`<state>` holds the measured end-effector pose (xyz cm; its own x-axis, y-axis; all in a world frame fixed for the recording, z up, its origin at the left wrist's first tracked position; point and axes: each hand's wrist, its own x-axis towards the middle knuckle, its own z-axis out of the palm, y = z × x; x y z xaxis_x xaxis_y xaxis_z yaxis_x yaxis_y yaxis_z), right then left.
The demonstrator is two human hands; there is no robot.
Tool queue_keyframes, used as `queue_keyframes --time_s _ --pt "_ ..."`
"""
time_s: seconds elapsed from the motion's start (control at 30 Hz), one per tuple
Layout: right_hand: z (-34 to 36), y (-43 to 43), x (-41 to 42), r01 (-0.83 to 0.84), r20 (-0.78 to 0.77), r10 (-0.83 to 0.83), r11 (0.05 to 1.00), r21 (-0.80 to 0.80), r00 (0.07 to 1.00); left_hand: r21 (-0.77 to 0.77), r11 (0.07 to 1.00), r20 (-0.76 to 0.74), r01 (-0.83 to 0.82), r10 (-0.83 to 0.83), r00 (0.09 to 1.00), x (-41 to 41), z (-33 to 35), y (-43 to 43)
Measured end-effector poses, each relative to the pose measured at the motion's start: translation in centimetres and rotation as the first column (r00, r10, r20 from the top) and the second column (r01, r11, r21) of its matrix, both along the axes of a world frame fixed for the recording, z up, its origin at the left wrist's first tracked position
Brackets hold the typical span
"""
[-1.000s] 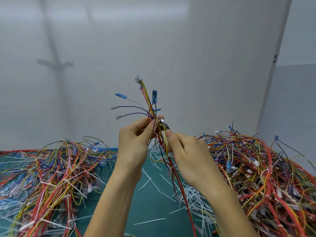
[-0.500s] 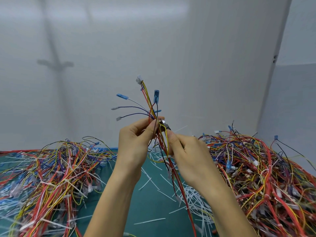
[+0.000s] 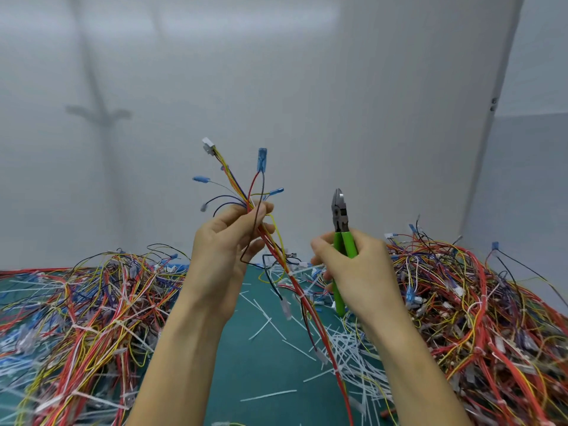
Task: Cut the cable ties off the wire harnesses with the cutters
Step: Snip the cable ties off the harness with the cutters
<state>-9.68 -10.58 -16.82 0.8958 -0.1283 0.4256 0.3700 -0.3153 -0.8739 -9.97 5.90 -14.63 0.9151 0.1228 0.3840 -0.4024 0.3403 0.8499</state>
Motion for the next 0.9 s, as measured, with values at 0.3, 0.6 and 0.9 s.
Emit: queue_keyframes --time_s 0.3,0.6,0.9 --pt "0.1 1.3 -0.4 -0.2 0.0 0.2 0.979 0.029 0.98 -0.027 0.979 0.086 0.204 -0.201 0.976 -0.4 0.1 -0.6" --pt "-0.4 2.4 -0.5 -0.195 0.122 0.179 0.972 0.129 0.976 -0.164 0.929 0.113 0.333 -0.317 0.942 -0.7 0.0 -1.1" --pt "0.3 1.7 -0.7 -0.135 0.241 0.069 0.954 0.268 0.968 0.013 0.989 0.109 0.148 -0.148 0.983 0.2 -0.5 0.3"
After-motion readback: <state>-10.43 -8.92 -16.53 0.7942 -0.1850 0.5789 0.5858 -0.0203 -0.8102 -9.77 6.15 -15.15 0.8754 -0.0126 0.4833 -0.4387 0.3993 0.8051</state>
